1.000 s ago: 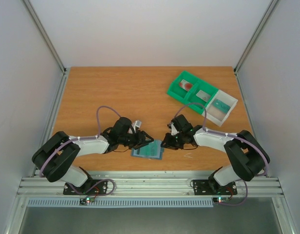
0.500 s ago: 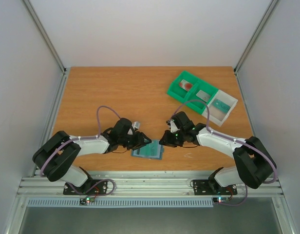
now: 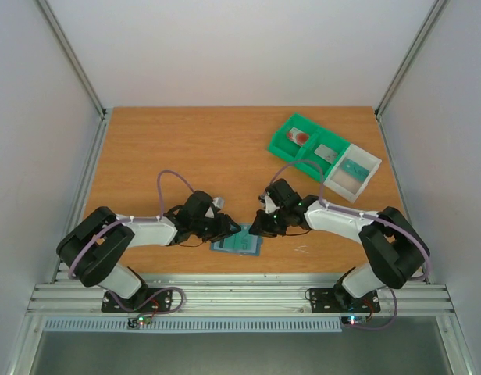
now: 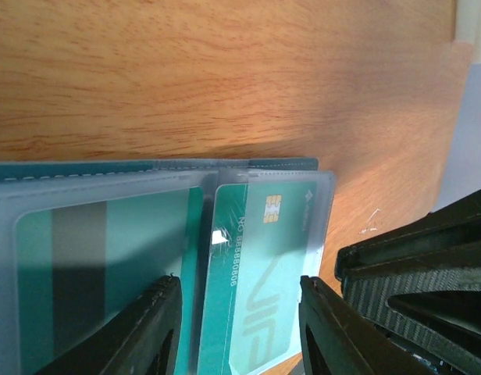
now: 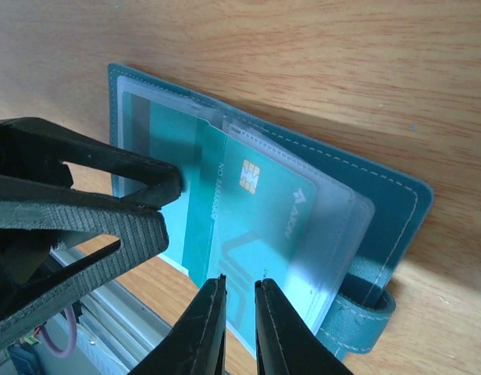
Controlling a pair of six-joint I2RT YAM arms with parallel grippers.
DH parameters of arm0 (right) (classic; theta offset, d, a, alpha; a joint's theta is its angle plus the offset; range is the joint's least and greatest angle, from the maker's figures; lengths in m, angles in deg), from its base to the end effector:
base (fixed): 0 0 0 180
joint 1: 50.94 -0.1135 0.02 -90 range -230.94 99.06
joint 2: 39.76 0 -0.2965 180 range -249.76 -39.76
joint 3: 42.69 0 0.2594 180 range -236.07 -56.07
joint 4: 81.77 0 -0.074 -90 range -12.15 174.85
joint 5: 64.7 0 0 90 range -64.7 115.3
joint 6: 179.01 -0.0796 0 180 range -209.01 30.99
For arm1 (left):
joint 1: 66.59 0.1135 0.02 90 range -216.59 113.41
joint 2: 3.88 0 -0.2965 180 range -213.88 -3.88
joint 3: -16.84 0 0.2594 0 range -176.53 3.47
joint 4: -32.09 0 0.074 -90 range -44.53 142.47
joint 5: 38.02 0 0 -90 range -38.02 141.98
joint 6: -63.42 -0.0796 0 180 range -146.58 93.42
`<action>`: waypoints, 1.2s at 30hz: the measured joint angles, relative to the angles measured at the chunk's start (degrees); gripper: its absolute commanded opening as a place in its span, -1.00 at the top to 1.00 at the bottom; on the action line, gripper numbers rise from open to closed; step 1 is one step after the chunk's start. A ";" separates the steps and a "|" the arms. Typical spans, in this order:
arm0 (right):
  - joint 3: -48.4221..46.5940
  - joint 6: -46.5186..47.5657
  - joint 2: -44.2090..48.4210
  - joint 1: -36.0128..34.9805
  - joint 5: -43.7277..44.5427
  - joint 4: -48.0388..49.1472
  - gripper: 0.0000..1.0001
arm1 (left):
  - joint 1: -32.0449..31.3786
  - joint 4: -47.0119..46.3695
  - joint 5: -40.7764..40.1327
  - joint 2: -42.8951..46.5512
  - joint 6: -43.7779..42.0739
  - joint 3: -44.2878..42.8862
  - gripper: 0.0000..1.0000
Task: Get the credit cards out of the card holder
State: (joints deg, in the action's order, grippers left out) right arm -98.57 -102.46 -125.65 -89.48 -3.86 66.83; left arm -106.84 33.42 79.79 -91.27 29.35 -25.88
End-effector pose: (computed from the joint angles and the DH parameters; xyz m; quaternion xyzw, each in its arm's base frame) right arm 0.2043 0.2123 0.1535 -0.2644 0.9019 0.3240 0.1079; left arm 0.1983 -0.2166 0.1235 -0.0336 0.9039 -0.4194 0.0771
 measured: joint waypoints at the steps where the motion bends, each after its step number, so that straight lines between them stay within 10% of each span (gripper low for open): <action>1: -0.20 0.02 -0.39 0.00 0.02 0.02 0.77 | 0.00 0.00 0.00 0.00 -0.07 0.02 0.14; 25: 0.79 1.73 -5.01 0.00 1.75 0.55 0.89 | -0.02 -3.50 2.05 -2.08 1.18 0.94 0.35; 36: 1.09 1.73 -5.01 0.00 1.77 1.16 0.89 | 0.00 -8.44 3.98 -5.01 4.09 2.16 0.99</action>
State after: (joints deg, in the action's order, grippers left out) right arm -97.47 -100.73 -130.66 -89.48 -2.09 67.99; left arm -106.84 24.98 83.77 -96.28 33.43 -23.71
